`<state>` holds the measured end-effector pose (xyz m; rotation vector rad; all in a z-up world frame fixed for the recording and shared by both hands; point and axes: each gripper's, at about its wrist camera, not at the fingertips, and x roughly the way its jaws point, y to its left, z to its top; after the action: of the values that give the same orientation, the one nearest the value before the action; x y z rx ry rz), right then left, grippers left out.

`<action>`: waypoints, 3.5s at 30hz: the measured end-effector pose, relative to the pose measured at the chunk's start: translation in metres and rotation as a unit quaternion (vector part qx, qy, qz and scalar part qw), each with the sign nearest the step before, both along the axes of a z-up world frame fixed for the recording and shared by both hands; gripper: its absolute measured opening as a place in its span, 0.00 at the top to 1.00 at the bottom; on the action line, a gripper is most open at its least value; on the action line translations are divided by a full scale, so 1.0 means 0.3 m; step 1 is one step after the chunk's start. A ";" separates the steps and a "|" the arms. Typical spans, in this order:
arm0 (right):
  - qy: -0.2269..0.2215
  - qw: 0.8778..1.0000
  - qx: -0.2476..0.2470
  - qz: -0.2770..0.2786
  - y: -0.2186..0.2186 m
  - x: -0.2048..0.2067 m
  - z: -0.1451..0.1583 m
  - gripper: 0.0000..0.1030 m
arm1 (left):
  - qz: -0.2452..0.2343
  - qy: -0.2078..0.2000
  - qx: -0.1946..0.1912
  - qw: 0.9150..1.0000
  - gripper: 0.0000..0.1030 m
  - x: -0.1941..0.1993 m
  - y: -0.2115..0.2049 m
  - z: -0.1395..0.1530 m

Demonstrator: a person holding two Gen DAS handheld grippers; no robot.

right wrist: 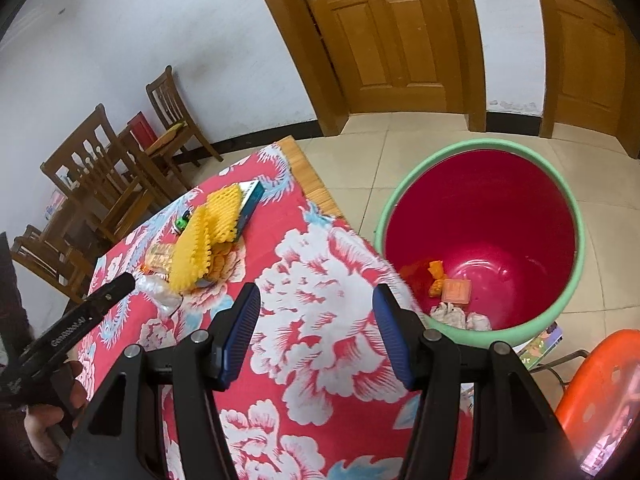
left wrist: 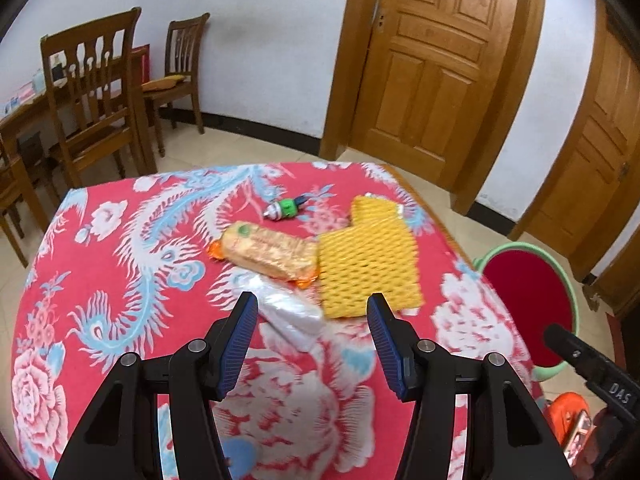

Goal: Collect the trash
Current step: 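Move the left tool to the clear plastic bag and grasp it, then lift the plastic bag with the left tool while the right tool grasps a yellow foam sleeve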

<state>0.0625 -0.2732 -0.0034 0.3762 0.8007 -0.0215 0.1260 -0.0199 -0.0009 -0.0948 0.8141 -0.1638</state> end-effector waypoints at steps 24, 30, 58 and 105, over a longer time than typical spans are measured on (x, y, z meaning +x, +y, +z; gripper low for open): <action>0.022 0.999 -0.025 0.040 0.129 0.083 -0.029 0.42 | 0.021 0.033 -0.064 0.997 0.44 0.086 0.081 -0.123; 0.024 0.998 -0.030 0.048 0.162 0.107 -0.035 0.42 | 0.040 0.047 -0.091 0.994 0.48 0.132 0.103 -0.145; 0.026 0.996 -0.048 0.067 0.250 0.152 -0.038 0.42 | 0.013 0.047 -0.172 0.984 0.80 0.164 0.098 -0.173; -0.072 0.987 0.008 0.143 0.340 0.086 0.078 0.90 | 0.026 -0.007 -0.120 0.992 0.81 -0.076 0.126 0.029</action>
<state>0.0884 -0.1712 0.0199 0.2723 0.7060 0.2770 0.1033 0.0180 0.0080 -0.3410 0.7743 -0.2124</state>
